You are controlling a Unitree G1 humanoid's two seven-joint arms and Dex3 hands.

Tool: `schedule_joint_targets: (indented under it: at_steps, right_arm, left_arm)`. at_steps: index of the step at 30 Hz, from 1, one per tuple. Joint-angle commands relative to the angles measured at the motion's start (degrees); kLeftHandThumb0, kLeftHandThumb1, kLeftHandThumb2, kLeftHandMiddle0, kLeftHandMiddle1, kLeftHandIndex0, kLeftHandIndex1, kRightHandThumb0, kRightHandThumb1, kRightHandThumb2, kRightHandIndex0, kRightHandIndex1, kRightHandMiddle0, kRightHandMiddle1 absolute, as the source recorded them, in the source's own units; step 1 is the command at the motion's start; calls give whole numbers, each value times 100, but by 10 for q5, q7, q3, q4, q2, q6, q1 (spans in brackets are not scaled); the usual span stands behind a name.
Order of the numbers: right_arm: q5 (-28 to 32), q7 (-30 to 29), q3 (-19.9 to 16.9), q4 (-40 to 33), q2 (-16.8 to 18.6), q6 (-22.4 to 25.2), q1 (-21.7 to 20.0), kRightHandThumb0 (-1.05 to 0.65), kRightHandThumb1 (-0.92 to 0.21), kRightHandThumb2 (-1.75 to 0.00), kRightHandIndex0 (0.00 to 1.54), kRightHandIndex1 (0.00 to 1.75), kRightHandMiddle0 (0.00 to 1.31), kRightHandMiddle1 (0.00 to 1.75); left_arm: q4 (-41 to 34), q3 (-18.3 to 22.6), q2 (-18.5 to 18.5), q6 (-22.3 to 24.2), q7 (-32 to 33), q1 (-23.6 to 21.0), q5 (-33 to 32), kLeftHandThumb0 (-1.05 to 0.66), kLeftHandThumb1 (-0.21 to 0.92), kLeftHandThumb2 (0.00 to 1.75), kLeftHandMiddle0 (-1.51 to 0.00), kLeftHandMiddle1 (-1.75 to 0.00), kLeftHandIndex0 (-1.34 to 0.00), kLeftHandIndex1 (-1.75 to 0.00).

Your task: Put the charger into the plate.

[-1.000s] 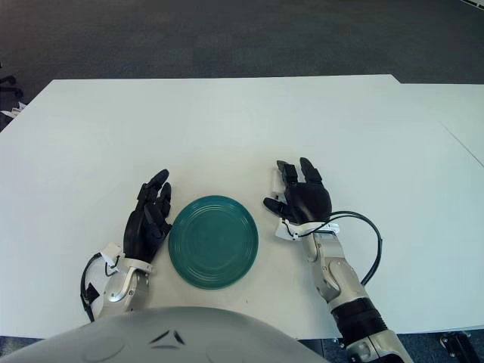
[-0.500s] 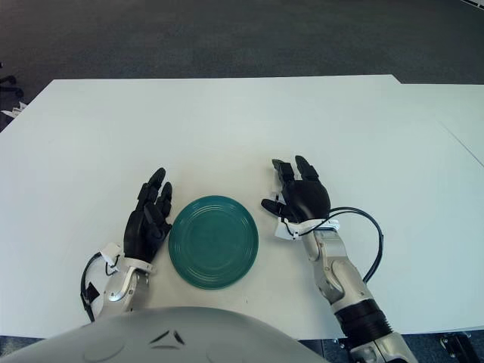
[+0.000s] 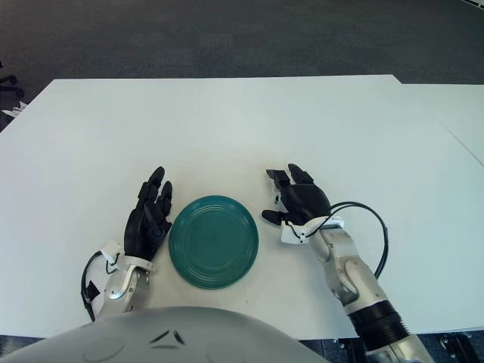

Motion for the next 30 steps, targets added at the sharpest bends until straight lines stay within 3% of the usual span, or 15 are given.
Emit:
schedule_joint_targets:
  at_steps: [1, 15, 30]
  right_arm:
    - [11, 35, -5, 7, -17, 1, -3, -101, -92, -77, 22, 2, 0, 54]
    - [12, 122, -7, 22, -40, 11, -41, -97, -92, -76, 20, 0, 0, 53]
    - [12, 109, 0, 88, -30, 0, -88, -93, -92, -68, 21, 0, 0, 60]
  left_arm:
    - [1, -5, -11, 15, -11, 7, -10, -105, 92, 102, 0, 0, -1, -28]
    - [0, -1, -16, 22, -15, 8, -22, -105, 92, 102, 0, 0, -5, -41]
    - [3, 3, -10, 16, -21, 9, -33, -105, 92, 106, 0, 0, -3, -51]
